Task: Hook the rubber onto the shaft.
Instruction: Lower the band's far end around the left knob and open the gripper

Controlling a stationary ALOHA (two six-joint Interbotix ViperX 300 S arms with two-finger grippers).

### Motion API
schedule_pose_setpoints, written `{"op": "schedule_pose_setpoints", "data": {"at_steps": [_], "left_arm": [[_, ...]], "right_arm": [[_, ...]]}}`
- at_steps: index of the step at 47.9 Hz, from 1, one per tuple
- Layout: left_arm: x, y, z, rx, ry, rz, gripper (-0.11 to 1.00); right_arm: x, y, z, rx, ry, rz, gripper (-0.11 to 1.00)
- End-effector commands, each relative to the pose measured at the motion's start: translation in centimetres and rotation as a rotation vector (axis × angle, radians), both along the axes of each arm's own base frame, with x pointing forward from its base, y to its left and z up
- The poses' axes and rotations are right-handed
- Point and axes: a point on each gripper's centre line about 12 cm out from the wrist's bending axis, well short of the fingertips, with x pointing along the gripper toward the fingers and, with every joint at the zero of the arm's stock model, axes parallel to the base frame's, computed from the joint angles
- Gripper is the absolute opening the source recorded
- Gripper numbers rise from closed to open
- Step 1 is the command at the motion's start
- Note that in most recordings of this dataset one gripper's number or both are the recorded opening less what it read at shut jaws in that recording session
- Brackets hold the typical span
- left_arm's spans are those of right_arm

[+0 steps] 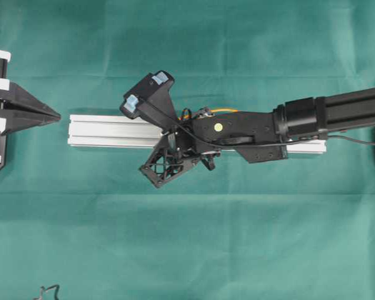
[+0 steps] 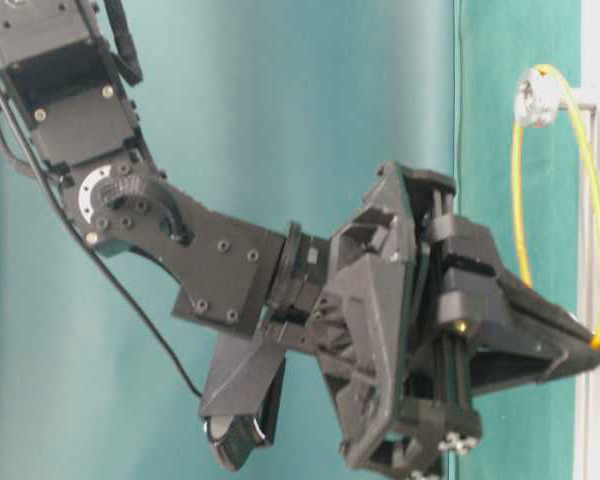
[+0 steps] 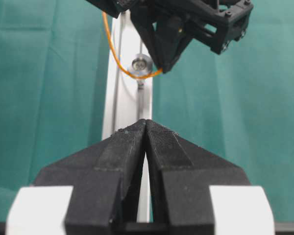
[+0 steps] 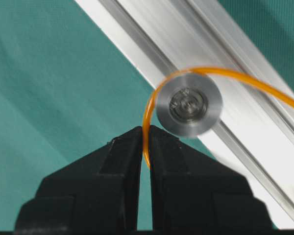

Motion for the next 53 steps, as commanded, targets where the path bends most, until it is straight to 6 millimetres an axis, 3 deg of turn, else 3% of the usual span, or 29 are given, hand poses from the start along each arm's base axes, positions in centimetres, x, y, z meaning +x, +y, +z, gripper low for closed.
{"op": "schedule_pose_setpoints", "data": {"at_steps": [1,41,53], "left_arm": [[0.3,0.0,1.2,0.003,-0.031,-0.003,0.00],[0.2,0.0,1.2,0.003,-0.032,-0.003,0.00],[0.2,0.0,1.2,0.003,-0.032,-0.003,0.00]], "right_arm": [[-0.4,0.3,2.9,0.003,-0.060,0.007,0.07],[-4.5,0.5,3.3,-0.003,-0.024,0.024,0.07],[-4.9,0.5,3.5,-0.005,-0.033,0.030,0.07]]}}
